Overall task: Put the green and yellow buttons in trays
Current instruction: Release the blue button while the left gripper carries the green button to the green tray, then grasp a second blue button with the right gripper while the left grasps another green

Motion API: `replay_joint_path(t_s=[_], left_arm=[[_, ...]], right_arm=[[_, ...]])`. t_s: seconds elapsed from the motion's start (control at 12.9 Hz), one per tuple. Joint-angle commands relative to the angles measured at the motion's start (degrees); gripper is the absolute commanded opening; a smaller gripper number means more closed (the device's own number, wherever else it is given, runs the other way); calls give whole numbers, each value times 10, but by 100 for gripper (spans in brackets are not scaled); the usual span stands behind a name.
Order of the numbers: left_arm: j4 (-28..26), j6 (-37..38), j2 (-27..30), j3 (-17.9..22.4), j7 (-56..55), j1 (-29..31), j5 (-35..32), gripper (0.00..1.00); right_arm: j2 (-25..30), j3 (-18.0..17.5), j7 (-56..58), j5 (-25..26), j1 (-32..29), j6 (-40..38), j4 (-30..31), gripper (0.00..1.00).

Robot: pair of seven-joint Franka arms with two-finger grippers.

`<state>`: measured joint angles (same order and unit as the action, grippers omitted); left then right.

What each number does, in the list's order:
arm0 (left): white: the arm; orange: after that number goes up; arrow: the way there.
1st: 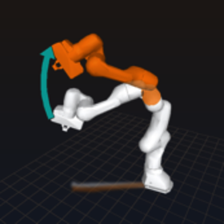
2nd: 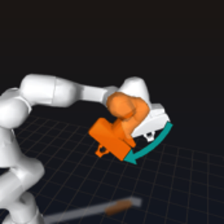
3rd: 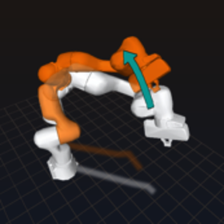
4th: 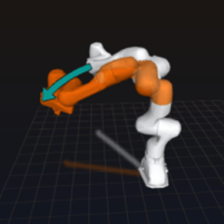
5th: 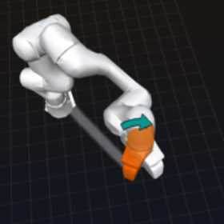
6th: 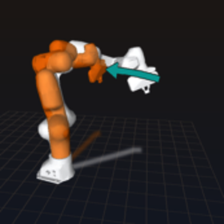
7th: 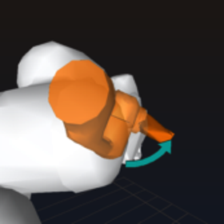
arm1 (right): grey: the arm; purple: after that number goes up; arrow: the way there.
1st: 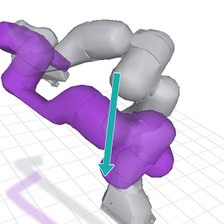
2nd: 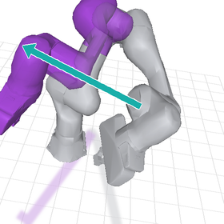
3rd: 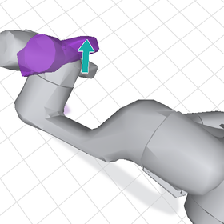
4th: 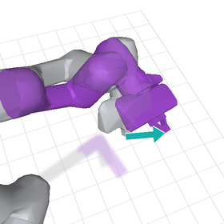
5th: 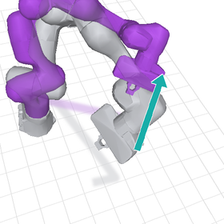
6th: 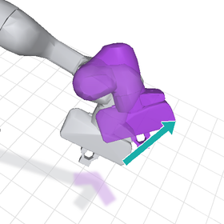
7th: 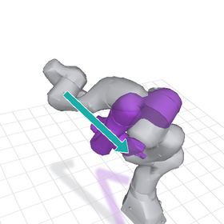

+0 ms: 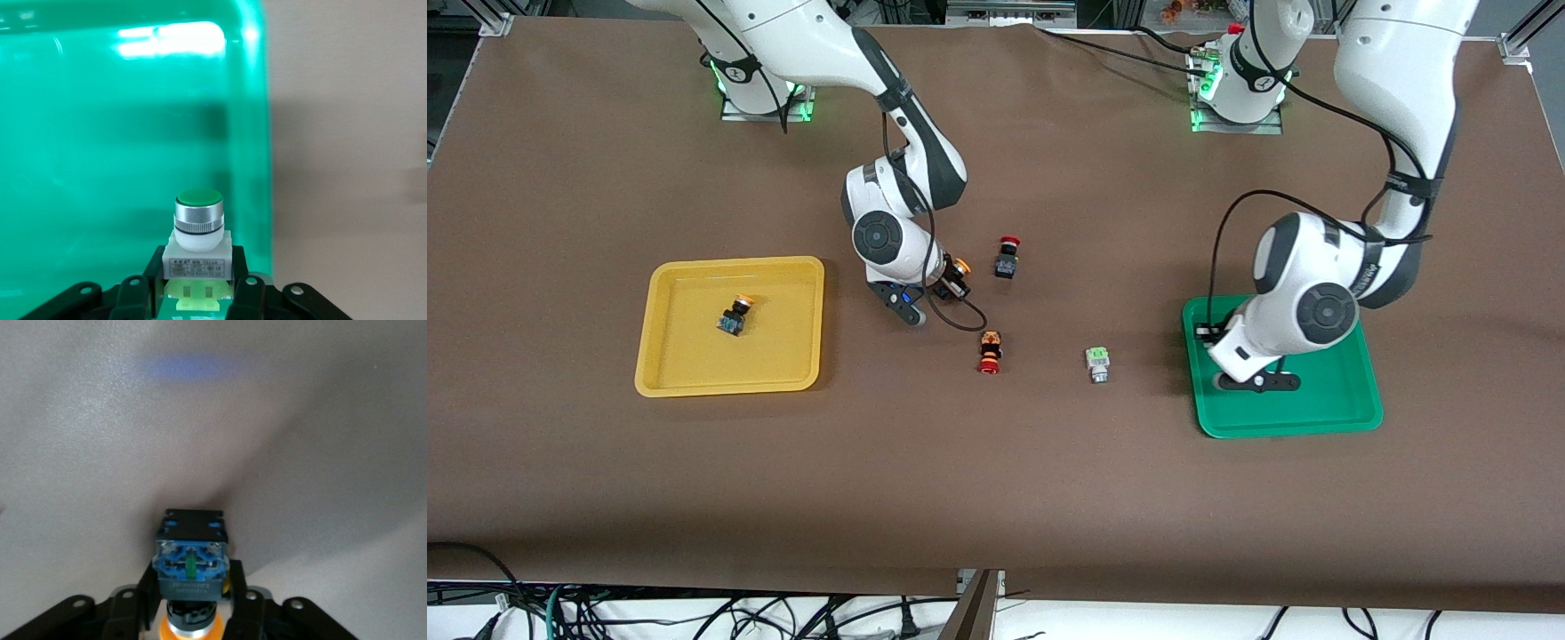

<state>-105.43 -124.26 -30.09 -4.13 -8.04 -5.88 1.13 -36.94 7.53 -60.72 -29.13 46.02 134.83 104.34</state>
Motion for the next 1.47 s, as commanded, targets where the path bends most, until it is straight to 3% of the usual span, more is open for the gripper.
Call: replay_joint_path(t_s=[0.0, 0.16, 0.23, 0.31, 0.39, 0.54, 0.7, 0.85, 0.93, 1.01, 1.09, 1.16, 1.4], left_arm=[[-53, -74, 2, -9, 43, 20, -9, 9], [-53, -82, -8, -9, 52, 28, -9, 23], [-53, -83, -8, -9, 52, 28, -8, 42], [-50, -78, -6, -10, 44, 28, -8, 79], [-46, -74, -1, -10, 44, 28, -7, 100], [-21, -52, 9, -17, 27, 19, 1, 100], [26, -22, 4, -33, -49, -5, 1, 100], [79, -21, -22, -33, -134, -51, 1, 100], [110, -21, -43, -33, -186, -72, 0, 100], [141, -22, -64, -33, -230, -88, 1, 100], [169, -22, -86, -33, -272, -108, 0, 100], [192, -23, -103, -33, -311, -127, 0, 100], [204, -39, -139, -28, -334, -163, -10, 100]], right_arm=[[31, 12, 7, -8, 1, -5, 10, 0], [62, 71, 78, 13, 1, -108, 3, 0], [79, 112, 143, 41, 1, -158, 3, 0], [90, 149, 206, 70, 1, -188, 5, 0], [91, 188, 280, 85, 1, -210, 6, 1], [80, 238, 398, 84, -4, -202, 20, 5], [65, 241, 435, 83, -18, -144, 51, 9], [50, 241, 471, 79, -26, -63, 88, 20], [49, 240, 472, 77, -31, -55, 90, 39], [51, 240, 467, 76, -32, -56, 87, 72], [56, 240, 466, 76, -31, -63, 82, 88], [67, 240, 460, 76, -30, -85, 72, 98], [99, 243, 418, 79, -27, -184, -1, 99]])
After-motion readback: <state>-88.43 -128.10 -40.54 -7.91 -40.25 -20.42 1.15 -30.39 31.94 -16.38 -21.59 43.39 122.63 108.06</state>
